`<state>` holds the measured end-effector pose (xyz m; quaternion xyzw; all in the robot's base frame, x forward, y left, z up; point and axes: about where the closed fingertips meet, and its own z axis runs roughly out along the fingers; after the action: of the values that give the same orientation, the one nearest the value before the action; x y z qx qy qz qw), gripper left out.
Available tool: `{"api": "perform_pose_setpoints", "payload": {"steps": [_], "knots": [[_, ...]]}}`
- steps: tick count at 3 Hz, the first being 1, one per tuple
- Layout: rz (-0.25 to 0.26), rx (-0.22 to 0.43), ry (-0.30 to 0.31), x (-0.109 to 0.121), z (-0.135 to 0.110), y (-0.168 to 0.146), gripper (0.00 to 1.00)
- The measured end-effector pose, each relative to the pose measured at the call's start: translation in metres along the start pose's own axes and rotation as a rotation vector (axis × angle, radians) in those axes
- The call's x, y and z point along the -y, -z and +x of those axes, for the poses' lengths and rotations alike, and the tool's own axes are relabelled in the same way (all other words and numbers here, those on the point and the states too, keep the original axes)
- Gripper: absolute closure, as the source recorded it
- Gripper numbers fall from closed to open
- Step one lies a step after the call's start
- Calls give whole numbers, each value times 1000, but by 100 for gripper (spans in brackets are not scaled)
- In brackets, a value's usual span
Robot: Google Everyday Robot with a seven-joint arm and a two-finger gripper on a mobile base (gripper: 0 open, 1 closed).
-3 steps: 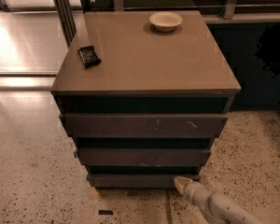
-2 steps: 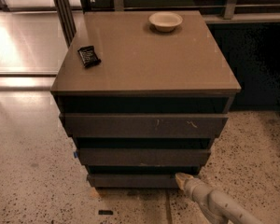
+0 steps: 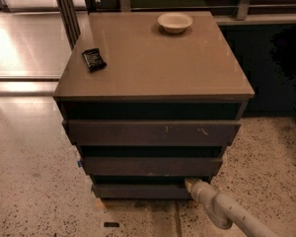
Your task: Open bottom drawer
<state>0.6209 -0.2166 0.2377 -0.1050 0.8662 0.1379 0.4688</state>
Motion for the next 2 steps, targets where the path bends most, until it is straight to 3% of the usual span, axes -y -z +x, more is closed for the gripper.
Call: {"api": "perform_pose_setpoints", "payload": {"steps": [1, 2], "knots": [[31, -39, -10, 11, 6, -20, 100], [80, -138, -40, 16, 18, -34, 100]]}}
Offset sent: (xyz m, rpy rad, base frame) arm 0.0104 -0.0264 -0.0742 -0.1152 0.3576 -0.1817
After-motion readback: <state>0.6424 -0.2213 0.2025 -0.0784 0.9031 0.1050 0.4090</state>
